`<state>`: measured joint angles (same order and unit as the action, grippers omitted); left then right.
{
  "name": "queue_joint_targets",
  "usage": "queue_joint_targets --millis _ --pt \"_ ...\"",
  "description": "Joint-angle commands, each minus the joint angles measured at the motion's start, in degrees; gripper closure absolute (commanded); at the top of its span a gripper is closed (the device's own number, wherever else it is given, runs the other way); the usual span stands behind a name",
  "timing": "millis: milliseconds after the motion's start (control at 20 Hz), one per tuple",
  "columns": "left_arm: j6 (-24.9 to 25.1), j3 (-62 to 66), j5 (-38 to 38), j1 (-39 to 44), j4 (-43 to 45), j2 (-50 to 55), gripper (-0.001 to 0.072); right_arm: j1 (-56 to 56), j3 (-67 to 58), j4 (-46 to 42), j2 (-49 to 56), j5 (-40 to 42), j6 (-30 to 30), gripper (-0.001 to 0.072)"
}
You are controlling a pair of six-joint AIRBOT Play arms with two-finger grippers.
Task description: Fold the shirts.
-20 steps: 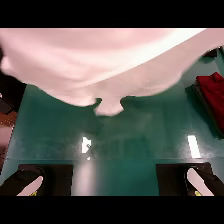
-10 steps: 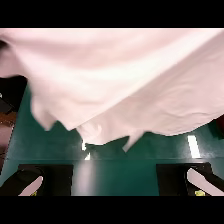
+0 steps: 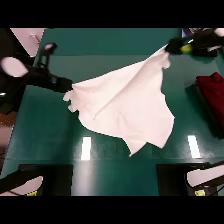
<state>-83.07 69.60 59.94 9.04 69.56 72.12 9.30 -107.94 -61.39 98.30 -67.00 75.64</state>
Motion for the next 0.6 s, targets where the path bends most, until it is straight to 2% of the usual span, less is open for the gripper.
queue_joint_targets --millis 0,100,150,200,250,350,450,550 --pt "-0.2 -2.4 -13.1 -2.9 -1.7 7.6 0.0683 1.5 0.5 -1.0 7.1 5.0 0.0 0.0692" --pt "-0.2 -2.3 -14.6 -5.2 -3.7 8.0 0.0682 1.3 0.5 -1.0 7.0 7.8 0.0 0.0684" --pt "-0.1 -1.7 -13.8 -6.4 -3.9 8.0 0.0535 1.0 0.5 -0.9 6.5 8.7 0.0 0.0552" --pt "-0.1 -0.9 -12.2 -7.8 -3.9 7.9 0.021 0.3 0.5 0.0 5.7 9.0 0.0 0.0297" --pt "-0.1 0.5 -9.6 -9.1 -3.9 7.9 0.0106 -0.6 0.5 1.1 4.8 8.7 0.0 0.0244" --pt "3.0 4.7 -0.5 -12.7 -3.9 7.9 0.011 -3.3 0.5 4.5 1.9 5.1 -0.1 0.0248" --pt "8.6 6.2 8.5 -15.8 -4.1 6.8 0.011 -6.1 0.5 6.7 -1.7 -2.5 -1.4 0.0251" --pt "14.4 4.2 14.0 -17.7 -4.0 5.5 0.011 -8.3 2.3 7.7 -5.6 -8.2 -3.3 0.0261"
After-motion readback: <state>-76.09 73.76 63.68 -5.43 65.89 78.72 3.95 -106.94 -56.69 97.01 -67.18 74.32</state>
